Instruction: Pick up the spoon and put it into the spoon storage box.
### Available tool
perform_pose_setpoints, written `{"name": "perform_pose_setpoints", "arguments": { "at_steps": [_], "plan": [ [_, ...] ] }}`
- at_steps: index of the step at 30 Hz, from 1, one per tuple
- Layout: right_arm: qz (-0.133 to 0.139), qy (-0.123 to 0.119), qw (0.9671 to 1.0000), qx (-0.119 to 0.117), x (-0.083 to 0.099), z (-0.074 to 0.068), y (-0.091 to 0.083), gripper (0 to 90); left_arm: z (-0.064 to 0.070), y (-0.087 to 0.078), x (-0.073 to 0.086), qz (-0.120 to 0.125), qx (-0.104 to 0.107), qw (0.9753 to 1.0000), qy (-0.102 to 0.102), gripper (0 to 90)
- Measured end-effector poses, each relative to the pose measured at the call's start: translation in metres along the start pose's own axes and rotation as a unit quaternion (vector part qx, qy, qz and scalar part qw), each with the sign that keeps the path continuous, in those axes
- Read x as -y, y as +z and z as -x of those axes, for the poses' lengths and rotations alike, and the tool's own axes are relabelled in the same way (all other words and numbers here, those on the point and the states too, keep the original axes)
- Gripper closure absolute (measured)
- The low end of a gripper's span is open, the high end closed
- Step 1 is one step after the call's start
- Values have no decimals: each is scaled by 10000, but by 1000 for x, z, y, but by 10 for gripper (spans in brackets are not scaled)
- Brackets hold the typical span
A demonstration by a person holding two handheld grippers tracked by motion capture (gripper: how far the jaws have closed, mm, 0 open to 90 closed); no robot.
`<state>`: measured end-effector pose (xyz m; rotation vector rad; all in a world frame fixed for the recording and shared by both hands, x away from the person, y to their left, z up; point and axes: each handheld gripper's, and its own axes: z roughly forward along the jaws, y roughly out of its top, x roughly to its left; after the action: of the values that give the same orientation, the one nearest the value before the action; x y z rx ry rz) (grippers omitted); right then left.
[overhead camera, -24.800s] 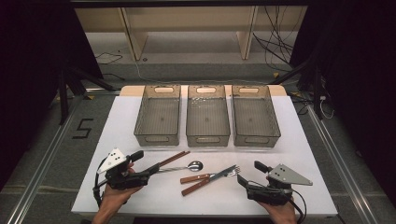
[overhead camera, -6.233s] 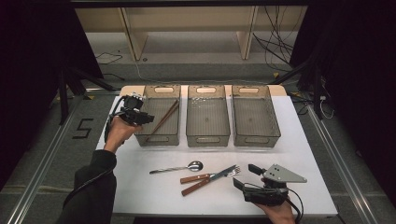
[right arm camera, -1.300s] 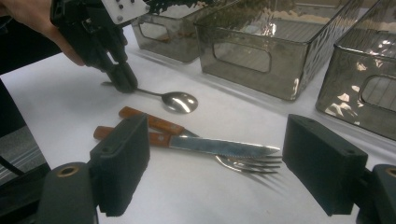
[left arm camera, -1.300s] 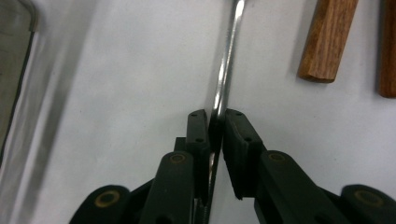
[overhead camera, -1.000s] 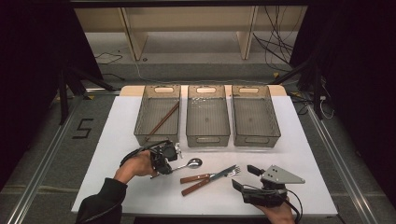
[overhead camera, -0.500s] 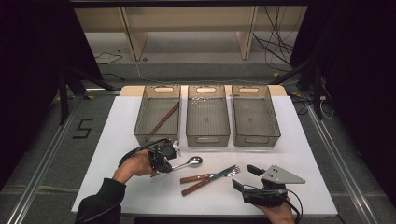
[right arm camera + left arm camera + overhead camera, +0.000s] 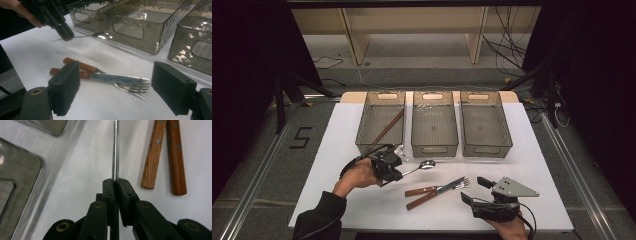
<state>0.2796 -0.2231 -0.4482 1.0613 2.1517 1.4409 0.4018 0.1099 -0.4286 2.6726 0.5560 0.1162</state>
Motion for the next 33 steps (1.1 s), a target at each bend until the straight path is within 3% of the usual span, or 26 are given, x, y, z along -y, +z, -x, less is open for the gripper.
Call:
{"name": "perform_pose_setpoints", "arguments": {
  "at_steps": [13, 26, 30, 33],
  "plan": [
    [5, 27, 10000, 3, 0, 0, 0, 238, -8, -14, -9, 561, -125, 9976, -393, 836],
    [15, 34, 10000, 1, 1, 1, 0, 238, -25, -21, -31, 1175, -312, 9895, -788, 837],
    [17, 58, 10000, 1, 1, 1, 0, 238, -34, -25, -39, 1381, -352, 9851, -959, 836],
    [20, 57, 10000, -4, 1, 1, -1, 238, -39, -28, -45, 1458, -404, 9835, -992, 836]
  ]
}}
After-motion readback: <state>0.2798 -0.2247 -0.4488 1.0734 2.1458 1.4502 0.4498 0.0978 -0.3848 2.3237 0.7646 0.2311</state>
